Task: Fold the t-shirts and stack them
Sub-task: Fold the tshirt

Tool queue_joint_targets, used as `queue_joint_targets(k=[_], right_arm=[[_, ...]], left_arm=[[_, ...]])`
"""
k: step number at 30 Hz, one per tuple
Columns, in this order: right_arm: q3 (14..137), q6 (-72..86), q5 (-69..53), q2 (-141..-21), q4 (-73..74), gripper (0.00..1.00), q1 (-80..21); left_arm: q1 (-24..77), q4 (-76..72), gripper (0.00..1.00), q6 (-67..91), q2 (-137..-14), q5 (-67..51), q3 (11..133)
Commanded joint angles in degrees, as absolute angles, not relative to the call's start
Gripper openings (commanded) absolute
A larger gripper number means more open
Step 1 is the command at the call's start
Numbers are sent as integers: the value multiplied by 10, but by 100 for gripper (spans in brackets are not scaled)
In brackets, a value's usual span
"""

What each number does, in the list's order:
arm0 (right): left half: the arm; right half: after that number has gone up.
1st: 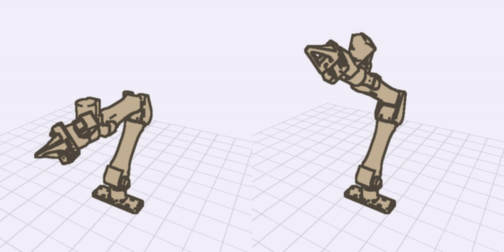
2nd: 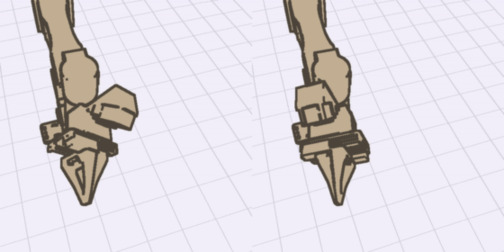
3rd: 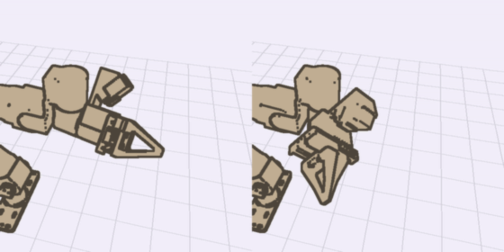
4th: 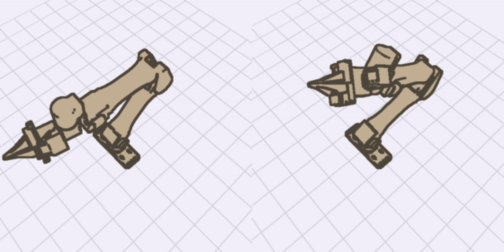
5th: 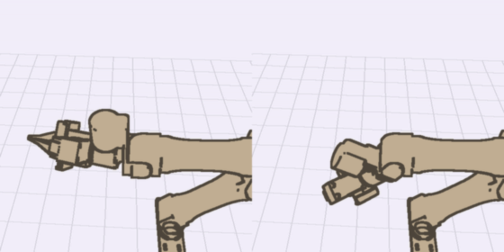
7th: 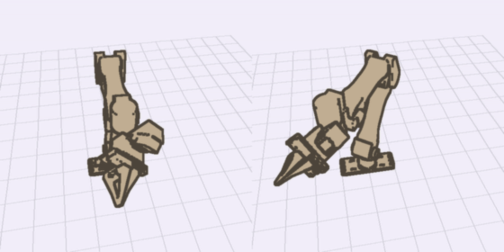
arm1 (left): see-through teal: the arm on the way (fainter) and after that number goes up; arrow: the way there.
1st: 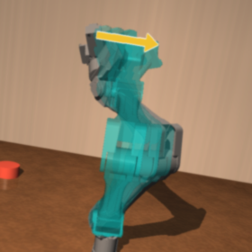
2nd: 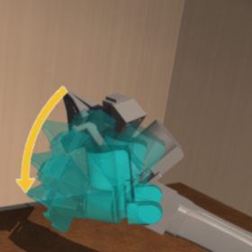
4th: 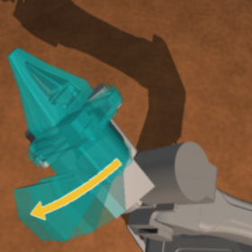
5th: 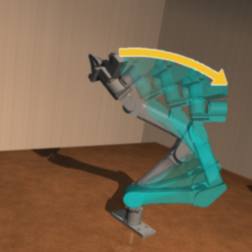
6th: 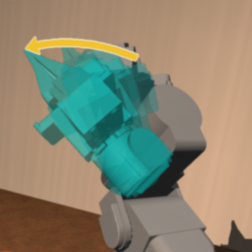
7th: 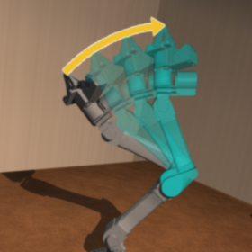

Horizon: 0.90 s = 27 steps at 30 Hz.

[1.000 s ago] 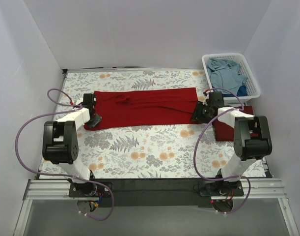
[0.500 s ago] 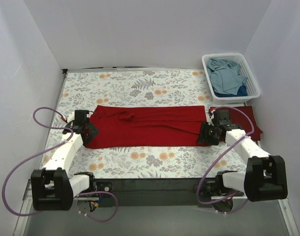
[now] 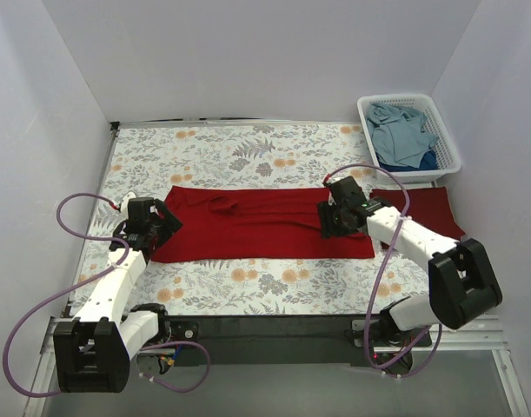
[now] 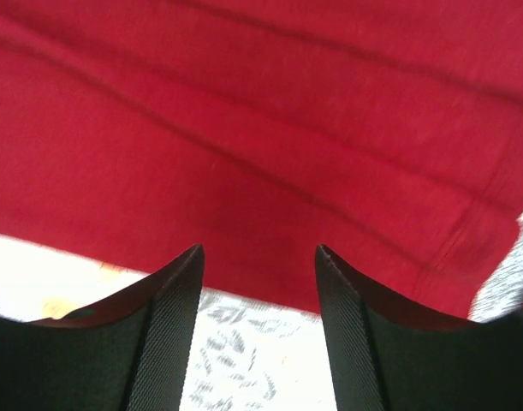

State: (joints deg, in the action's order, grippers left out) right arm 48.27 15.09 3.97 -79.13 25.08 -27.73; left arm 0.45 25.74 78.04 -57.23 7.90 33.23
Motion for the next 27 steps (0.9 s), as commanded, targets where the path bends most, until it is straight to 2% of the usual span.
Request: queue_joint_targets(k=[1,7,20,27], right_arm=[[533,108,168,-822,243,63,-314],[571,56,237,-882,248,67,-340],[600,11,289,-975,243,67,-364],[610,-29,384,-988,244,68,-363]], left_arm=[[4,232,71,766,-576,83,337],[4,229,71,766,-574,79,336],[4,229,71,765,-579,76,337],[4,229,71,765,-582,76,338]])
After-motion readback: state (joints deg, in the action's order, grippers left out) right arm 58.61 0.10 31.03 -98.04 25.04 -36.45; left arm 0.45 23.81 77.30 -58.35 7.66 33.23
